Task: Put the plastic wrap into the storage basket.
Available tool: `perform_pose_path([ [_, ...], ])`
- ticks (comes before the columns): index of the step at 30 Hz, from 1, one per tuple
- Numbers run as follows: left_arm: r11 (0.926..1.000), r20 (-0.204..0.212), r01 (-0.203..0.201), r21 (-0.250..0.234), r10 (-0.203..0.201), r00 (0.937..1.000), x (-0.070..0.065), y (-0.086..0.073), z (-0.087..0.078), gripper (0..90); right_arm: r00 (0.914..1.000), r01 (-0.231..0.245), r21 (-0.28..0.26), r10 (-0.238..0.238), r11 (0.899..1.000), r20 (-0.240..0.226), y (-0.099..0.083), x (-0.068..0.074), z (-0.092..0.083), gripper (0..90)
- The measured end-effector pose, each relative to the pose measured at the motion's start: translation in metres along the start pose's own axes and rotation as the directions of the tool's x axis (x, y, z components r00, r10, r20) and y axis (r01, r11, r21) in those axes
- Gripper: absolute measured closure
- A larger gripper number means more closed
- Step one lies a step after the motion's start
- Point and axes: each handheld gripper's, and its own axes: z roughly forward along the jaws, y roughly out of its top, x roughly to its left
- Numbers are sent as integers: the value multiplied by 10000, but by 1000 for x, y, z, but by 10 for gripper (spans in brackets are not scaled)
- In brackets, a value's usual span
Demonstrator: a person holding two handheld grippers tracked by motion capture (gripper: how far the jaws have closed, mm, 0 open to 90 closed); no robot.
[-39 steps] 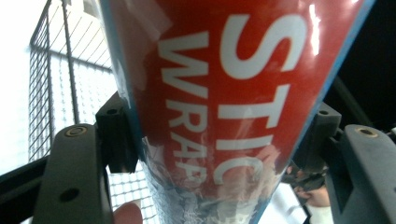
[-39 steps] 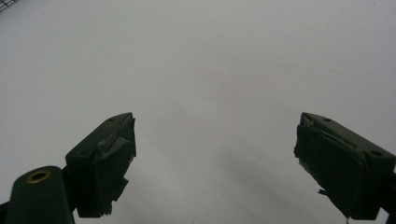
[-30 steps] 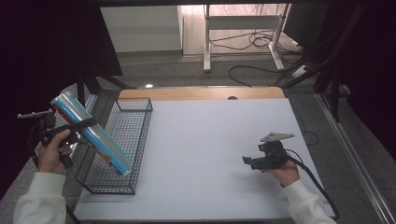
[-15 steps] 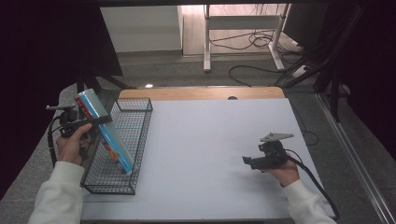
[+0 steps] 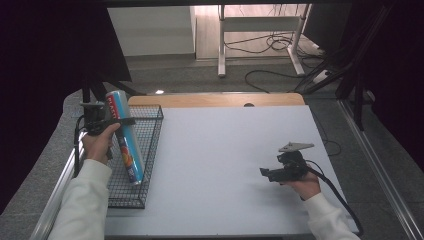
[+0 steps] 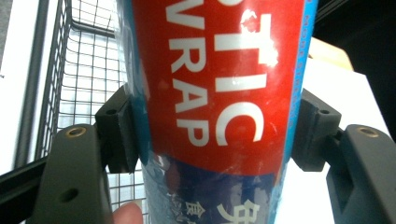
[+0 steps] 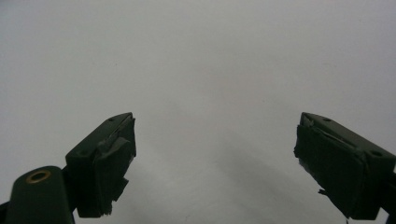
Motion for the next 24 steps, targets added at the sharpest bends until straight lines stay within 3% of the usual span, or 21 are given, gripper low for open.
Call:
perform_pose_path([
  [8, 9995, -650, 70, 314, -50, 9979, -3, 5, 22, 314, 10000, -9, 27, 9, 10000, 27, 0, 0, 1, 128],
  [9, 9989, -1022, -90, 466, 137, 9947, -6, 6, 26, 312, 10000, -8, 33, 7, 10000, 39, 0, 0, 1, 128],
  [14, 9978, -1425, -274, 609, 359, 9891, -12, 6, 35, 309, 10000, -22, 62, 21, 10000, 48, 0, -1, 3, 128],
  [15, 9968, -1653, -390, 704, 502, 9850, -14, 6, 41, 309, 10000, -30, 74, 30, 10000, 45, 0, -1, 3, 128],
  [21, 9963, -1831, -90, 856, 246, 9828, -10, 7, 53, 309, 10000, -27, 102, 27, 9999, 85, 0, 0, 3, 128],
  [24, 9906, -1983, -41, 1366, 314, 9796, -8, 9, 58, 309, 9998, 45, 190, -48, 9998, 182, -1, -1, 4, 128],
])
